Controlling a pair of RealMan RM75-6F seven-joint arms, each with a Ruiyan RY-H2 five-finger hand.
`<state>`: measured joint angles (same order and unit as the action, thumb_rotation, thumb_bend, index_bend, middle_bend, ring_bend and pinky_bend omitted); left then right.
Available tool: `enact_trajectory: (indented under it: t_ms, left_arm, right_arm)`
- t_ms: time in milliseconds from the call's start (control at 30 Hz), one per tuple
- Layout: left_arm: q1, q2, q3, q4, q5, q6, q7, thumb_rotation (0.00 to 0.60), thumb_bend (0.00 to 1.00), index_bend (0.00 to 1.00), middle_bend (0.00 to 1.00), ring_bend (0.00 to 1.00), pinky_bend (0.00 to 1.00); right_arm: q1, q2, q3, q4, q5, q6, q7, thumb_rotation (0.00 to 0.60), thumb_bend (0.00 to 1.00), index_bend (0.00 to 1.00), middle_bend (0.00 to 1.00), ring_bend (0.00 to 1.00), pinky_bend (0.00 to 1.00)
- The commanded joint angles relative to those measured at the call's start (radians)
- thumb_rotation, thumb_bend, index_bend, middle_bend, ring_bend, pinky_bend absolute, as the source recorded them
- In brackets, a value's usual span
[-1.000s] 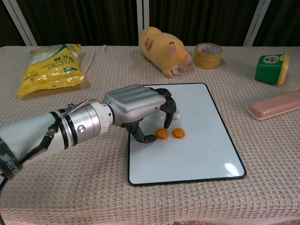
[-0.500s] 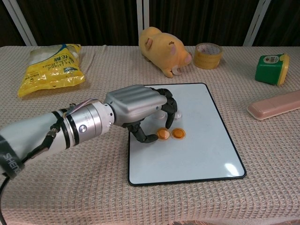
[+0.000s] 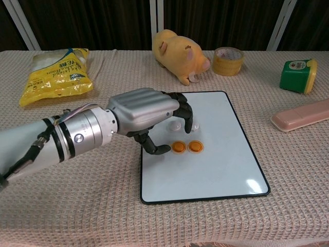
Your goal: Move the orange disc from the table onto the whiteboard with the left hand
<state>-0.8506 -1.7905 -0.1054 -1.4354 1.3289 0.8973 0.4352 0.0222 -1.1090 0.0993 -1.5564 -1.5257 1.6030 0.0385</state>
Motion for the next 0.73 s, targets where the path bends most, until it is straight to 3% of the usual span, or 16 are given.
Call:
enact_trajectory:
  t_ms: [33,133,233,333,433,567,733]
  left_arm:
    - [0.055,0.095,0.010,-0.106,-0.007,0.092,0.067,0.600,0.31,0.31,0.17,0.04,0.15]
    - [0.144,0.187,0.035,-0.184,0.015,0.236,0.098,0.593,0.29,0.29,0.17,0.05,0.15]
    - [0.263,0.279,0.094,-0.216,0.101,0.427,0.075,0.502,0.26,0.26,0.17,0.03,0.15]
    - [0.379,0.342,0.150,-0.167,0.183,0.601,-0.026,0.410,0.22,0.19,0.17,0.03,0.15]
    - [0.513,0.389,0.204,-0.032,0.215,0.759,-0.166,0.331,0.22,0.08,0.13,0.02,0.15]
    - [0.622,0.451,0.216,0.025,0.145,0.807,-0.310,0.279,0.20,0.07,0.08,0.00,0.15]
    - [0.670,0.501,0.189,0.054,0.086,0.781,-0.384,0.276,0.19,0.07,0.08,0.00,0.15]
  right_arm:
    - [-0.001,0.001,-0.002,0.001,-0.001,-0.001,-0.001,0.600,0.33,0.00,0.00,0.00,0.00]
    - [-0.001,-0.004,-0.006,0.010,0.002,-0.008,0.002,0.600,0.33,0.00,0.00,0.00,0.00]
    - [-0.005,-0.016,-0.007,0.032,0.010,-0.008,0.019,0.600,0.33,0.00,0.00,0.00,0.00]
    - [-0.014,-0.032,-0.009,0.065,0.021,-0.006,0.038,0.600,0.33,0.00,0.00,0.00,0.00]
    - [-0.023,-0.025,-0.032,0.078,0.053,-0.056,0.031,0.600,0.33,0.00,0.00,0.00,0.00]
    - [-0.024,-0.032,-0.044,0.090,0.060,-0.080,0.025,0.600,0.33,0.00,0.00,0.00,0.00]
    - [-0.018,-0.055,-0.046,0.109,0.045,-0.082,0.029,0.600,0.33,0.00,0.00,0.00,0.00]
